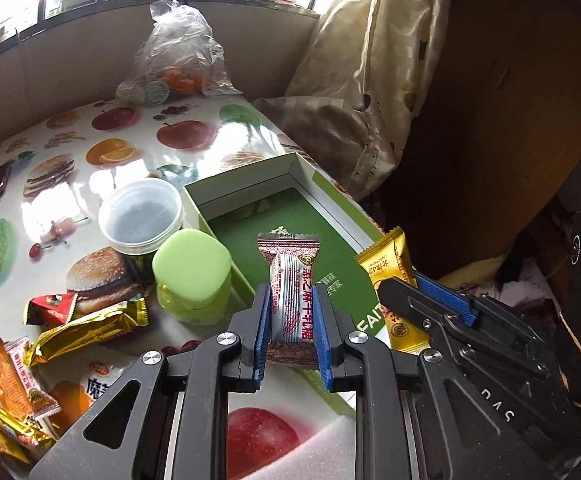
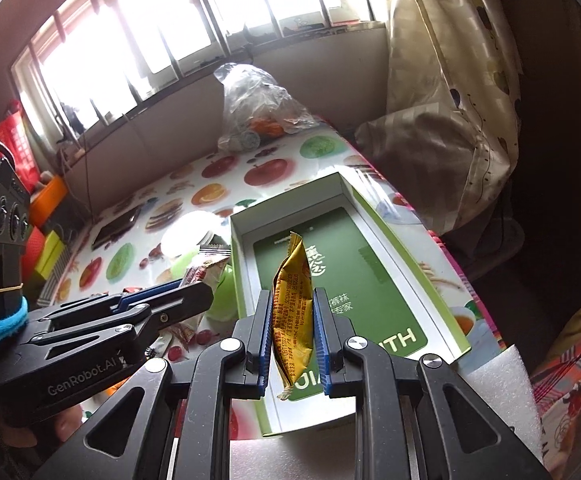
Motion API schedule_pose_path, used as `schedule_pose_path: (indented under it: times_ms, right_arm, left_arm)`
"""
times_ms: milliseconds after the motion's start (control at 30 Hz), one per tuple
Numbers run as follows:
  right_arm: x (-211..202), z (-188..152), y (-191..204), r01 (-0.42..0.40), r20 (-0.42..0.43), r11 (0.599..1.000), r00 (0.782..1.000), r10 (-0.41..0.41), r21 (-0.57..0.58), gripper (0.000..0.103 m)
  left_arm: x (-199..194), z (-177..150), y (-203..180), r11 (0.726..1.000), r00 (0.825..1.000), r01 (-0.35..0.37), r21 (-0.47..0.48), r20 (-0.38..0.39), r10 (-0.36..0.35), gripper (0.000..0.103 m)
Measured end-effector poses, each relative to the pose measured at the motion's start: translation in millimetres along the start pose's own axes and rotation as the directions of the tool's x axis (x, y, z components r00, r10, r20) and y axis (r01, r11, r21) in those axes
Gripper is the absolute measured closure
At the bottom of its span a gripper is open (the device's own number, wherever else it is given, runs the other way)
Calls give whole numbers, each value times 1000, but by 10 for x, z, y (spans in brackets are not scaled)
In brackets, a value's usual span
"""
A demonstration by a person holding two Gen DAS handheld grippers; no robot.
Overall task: Organize snacks
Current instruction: 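Carry both snacks over the green box and open the right gripper to drop the yellow packet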
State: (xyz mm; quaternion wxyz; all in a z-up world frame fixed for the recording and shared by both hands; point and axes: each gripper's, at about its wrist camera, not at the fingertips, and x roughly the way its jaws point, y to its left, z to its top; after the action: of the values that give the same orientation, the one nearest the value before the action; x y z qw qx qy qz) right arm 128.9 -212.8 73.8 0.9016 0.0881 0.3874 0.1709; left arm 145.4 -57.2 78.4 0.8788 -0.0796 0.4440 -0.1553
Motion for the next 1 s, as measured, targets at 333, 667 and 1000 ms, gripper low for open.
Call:
schedule_pose_path:
  times_ms: [333, 667, 1000]
  right_arm:
    - [296, 67, -348, 46, -60, 999, 997, -46, 11, 85]
    - [470, 28, -474, 60, -99, 998, 993, -60, 0, 85]
    - [537, -11, -535, 72, -121, 997, 990, -71, 5, 85]
  left_arm:
    - [366, 25, -164, 1000, 998, 28, -7, -60, -29, 82]
    - [546, -10, -229, 1000, 994, 6, 7, -105, -5, 82]
    - [655, -13, -222, 1000, 990, -8, -1, -142, 8, 82]
